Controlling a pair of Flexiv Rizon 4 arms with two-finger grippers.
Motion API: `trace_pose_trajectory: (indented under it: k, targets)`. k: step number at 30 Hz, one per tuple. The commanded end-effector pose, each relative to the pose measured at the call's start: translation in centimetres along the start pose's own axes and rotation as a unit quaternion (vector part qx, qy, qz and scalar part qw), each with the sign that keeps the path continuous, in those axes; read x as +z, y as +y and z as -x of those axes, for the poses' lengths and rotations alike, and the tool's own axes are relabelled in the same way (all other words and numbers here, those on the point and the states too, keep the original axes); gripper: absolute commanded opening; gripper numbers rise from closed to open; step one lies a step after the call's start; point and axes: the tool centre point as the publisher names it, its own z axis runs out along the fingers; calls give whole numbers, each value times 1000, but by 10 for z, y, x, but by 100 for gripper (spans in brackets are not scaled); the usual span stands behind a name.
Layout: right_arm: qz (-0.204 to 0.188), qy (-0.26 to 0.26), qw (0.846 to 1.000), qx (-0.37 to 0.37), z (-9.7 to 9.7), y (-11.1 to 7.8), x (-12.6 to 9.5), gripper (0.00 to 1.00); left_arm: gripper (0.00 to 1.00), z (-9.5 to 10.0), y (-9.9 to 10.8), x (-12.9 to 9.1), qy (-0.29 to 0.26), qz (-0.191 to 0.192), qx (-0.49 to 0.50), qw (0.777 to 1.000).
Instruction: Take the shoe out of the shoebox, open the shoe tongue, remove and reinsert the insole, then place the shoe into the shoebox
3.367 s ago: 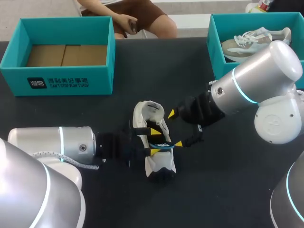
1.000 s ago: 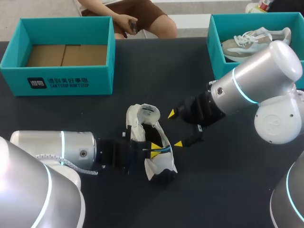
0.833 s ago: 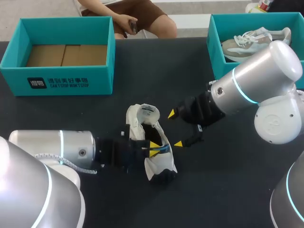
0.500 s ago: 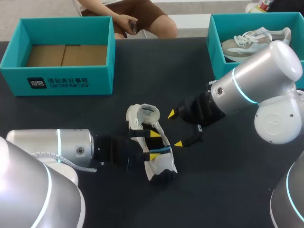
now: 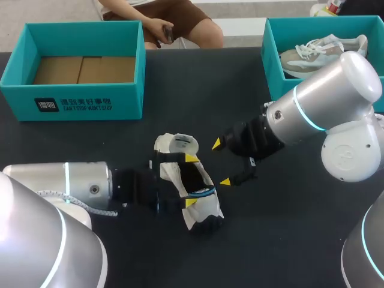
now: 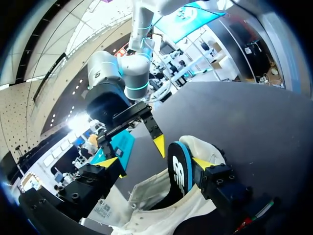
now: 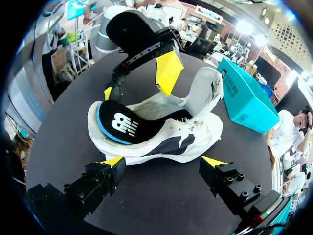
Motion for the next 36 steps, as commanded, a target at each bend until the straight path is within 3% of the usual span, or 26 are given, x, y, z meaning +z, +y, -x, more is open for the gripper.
trace_pose_trajectory:
  k: [1,5,8,11,13,14,21,26,36]
  targets:
    - [1,-1,1000,0,-1,0,1,100,95,-5,0,1,-1,2,0,1000]
    - [1,-1,1000,0,-1,0,1,100,95,-4,0,1,-3,1,0,1000]
    - [1,-1,1000,0,-1,0,1,100,84,-1,1,2,-5,2,0,1000]
    - [1,-1,1000,0,-1,0,1,100,82,3,-1,0,-9,1,1,1000]
    - [1,-1,1000,0,-1,0,1,100,58,5,-1,0,-11,1,2,1000]
    - [1,-1,1000,0,-1,0,1,100,57,7,0,-1,-13,2,2,1000]
    - [1,-1,1000,0,-1,0,1,100,65,7,-5,-7,-12,1,1,1000]
    - [1,-1,1000,0,-1,0,1,100,75,11,-18,-22,-14,-21,-21,999]
    - [1,-1,1000,0,-1,0,1,100,82,42,-32,-62,5,-45,-64,997]
